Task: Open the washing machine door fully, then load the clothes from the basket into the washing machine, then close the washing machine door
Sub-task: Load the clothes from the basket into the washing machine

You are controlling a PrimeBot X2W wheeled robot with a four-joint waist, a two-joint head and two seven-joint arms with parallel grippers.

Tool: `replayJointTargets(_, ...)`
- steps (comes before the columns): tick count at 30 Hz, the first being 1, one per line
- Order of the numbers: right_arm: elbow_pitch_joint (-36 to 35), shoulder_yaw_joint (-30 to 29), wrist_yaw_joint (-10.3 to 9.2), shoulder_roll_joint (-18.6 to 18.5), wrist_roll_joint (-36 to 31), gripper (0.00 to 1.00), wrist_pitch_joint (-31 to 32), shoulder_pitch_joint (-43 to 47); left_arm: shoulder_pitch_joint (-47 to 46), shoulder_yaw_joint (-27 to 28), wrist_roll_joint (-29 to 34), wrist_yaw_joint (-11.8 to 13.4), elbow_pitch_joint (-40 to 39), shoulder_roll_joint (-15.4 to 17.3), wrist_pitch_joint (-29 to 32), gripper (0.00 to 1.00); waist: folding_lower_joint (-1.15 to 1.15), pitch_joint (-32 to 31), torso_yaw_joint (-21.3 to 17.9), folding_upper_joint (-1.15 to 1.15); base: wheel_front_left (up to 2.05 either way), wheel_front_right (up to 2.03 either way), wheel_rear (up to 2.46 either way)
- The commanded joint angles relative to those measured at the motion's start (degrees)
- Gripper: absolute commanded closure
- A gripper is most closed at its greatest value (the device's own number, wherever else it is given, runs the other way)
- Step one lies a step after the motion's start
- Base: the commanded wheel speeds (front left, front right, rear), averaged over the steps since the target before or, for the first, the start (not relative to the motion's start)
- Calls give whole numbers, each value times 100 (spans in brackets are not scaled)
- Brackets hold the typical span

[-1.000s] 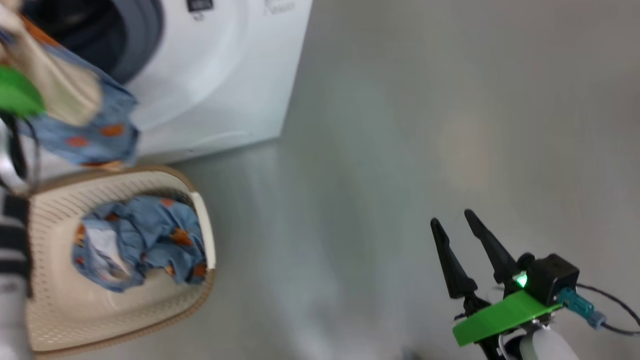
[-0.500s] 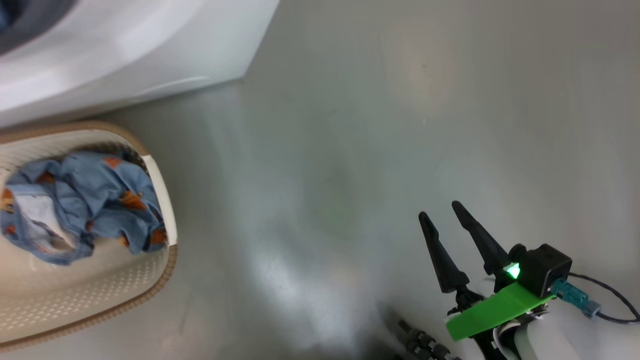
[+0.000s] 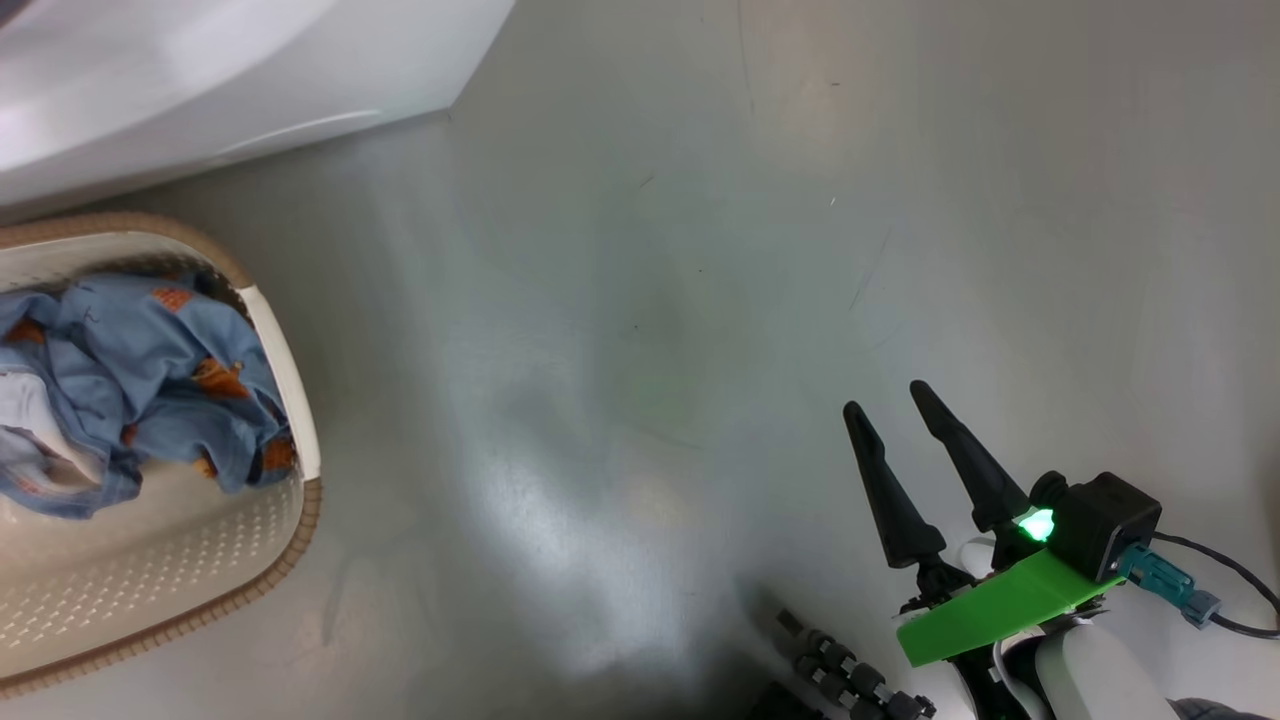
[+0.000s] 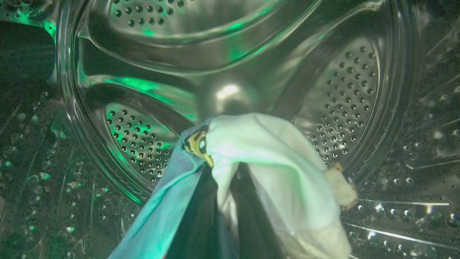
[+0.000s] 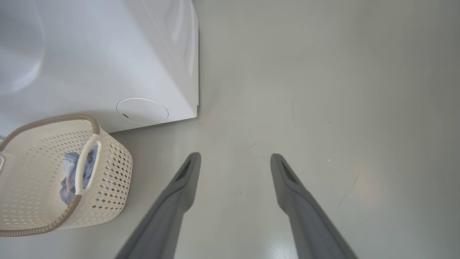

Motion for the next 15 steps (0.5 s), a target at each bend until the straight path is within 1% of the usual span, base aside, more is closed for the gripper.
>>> replayJointTargets(1, -122, 88, 9, -104, 24, 0, -28, 92, 43, 15, 58, 17, -165, 229, -27, 100, 0, -5, 30, 0, 0, 0, 0)
replayJointTargets(6, -142, 101, 9, -129, 13, 0, -28, 117, 182, -11, 96, 136, 349, 169, -28, 100, 0, -46, 72, 0, 0, 0, 0)
replayJointTargets(10, -136, 85, 9, -142, 16, 0, -28, 154, 107, -48, 104, 173, 753, 146, -28, 100, 0, -86, 91, 0, 0, 0, 0)
replayJointTargets(11, -126, 79, 9, -146, 16, 0, -28, 168, 89, -65, 114, 192, 868, 139, -28, 83, 0, -101, 97, 0, 0, 0, 0)
replayJointTargets(12, -112, 73, 9, -149, 14, 0, -28, 178, 64, -76, 113, 204, 970, 123, -28, 57, 0, -117, 104, 0, 0, 0, 0)
replayJointTargets(13, -97, 67, 9, -149, 12, 0, -28, 185, 41, -96, 128, 232, 1068, 113, -28, 10, 0, -137, 112, 0, 0, 0, 0)
replayJointTargets(14, -84, 57, 9, -146, 9, 0, -28, 195, 33, -99, 123, 265, 1192, 93, -28, 0, 0, -174, 124, 0, 0, 0, 0)
replayJointTargets(15, -81, 41, 9, -140, 9, 0, -28, 211, 22, -88, 110, 329, 1340, 65, -17, 0, 0, -212, 144, 0, 0, 0, 0)
